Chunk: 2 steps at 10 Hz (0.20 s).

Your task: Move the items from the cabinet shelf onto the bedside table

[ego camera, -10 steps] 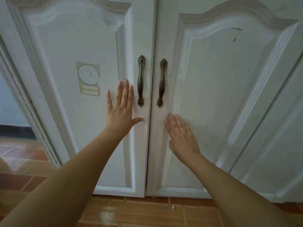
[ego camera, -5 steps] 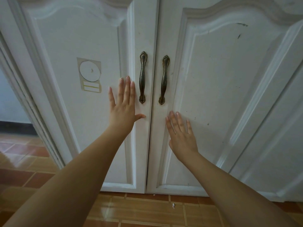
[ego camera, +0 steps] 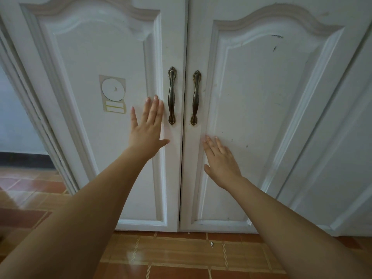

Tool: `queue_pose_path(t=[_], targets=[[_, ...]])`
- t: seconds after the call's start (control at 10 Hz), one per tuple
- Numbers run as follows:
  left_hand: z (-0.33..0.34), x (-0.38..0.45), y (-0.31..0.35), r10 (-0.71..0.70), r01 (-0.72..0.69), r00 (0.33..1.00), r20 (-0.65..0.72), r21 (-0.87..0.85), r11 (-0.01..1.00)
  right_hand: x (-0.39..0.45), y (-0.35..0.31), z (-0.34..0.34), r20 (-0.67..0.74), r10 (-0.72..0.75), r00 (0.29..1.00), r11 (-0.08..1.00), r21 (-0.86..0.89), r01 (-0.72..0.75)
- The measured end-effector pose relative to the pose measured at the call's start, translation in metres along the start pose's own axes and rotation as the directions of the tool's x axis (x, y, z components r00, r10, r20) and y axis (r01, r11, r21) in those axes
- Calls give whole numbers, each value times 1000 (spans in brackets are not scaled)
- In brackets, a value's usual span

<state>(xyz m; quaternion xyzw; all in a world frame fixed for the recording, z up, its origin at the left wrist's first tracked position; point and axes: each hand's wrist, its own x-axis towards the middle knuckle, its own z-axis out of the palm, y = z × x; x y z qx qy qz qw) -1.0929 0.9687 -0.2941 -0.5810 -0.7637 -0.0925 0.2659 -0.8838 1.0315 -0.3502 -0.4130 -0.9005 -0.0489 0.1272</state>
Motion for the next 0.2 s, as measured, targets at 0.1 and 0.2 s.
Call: queue_pose_path(t=[0.1,0.2], targets=[[-6,-16,-3,48,-42,997,54,-98,994,-10,5,-5,-11,-25,1000,997,78,26],[-11,-33,-1,69,-49,994,86,-220,974,-21,12,-20,26,-52,998,991,126,48]])
